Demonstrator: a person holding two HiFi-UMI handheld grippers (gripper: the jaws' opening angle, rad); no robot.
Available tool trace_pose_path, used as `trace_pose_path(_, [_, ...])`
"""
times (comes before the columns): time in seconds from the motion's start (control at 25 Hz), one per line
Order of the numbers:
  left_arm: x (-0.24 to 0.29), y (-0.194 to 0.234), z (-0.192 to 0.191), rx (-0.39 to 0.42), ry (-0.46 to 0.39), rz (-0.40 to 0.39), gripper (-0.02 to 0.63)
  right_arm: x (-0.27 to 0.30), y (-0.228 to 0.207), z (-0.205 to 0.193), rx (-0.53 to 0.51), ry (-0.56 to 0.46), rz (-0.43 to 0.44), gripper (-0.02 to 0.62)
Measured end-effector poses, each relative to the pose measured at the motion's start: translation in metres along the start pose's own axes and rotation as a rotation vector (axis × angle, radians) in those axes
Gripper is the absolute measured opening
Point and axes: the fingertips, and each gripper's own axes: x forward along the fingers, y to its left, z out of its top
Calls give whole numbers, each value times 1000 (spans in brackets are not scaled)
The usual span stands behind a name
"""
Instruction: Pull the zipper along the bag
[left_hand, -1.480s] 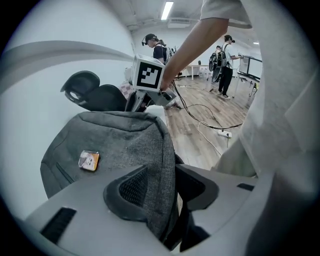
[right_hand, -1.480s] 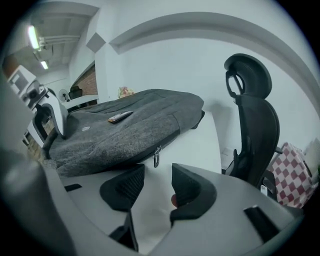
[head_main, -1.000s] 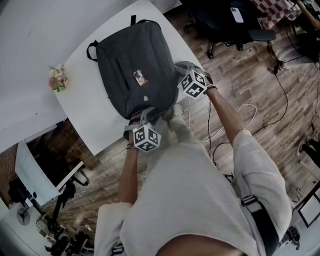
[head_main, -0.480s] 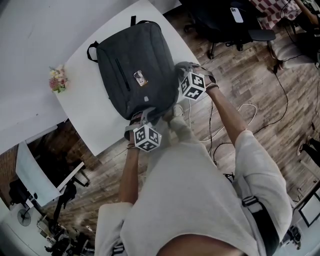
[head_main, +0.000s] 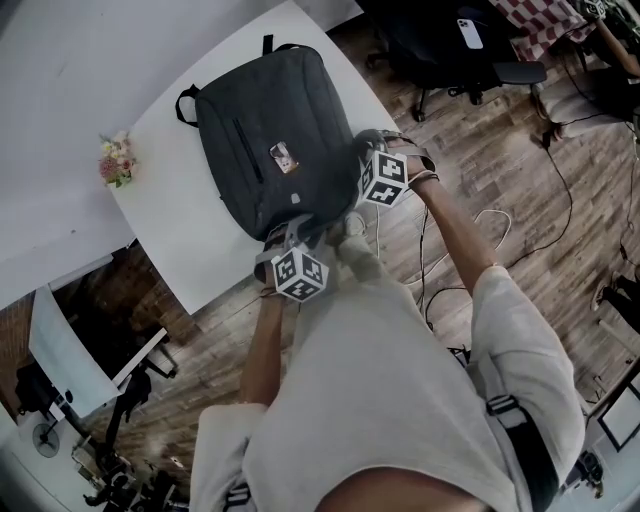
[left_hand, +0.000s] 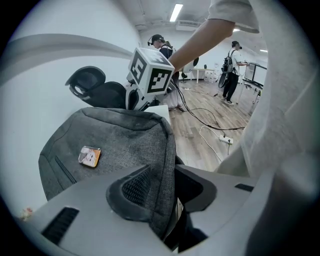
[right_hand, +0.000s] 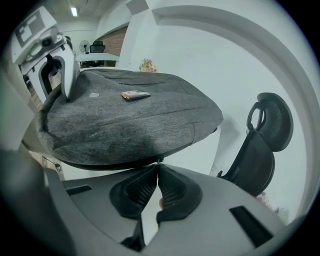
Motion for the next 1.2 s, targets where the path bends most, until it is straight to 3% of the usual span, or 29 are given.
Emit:
trace_pose_path(0.4, [3,3,3,-22,-22,-6,149,-29,51,-14,2,53,40,21])
trace_pose_path(1.08, [4,0,6,-39,-29,-39,149,-69,136,-2,286,135,56,23])
trace_pose_path(1.2, [1,-2,3,-38,-29,-52,149,-74,146,3,296,144,67,23])
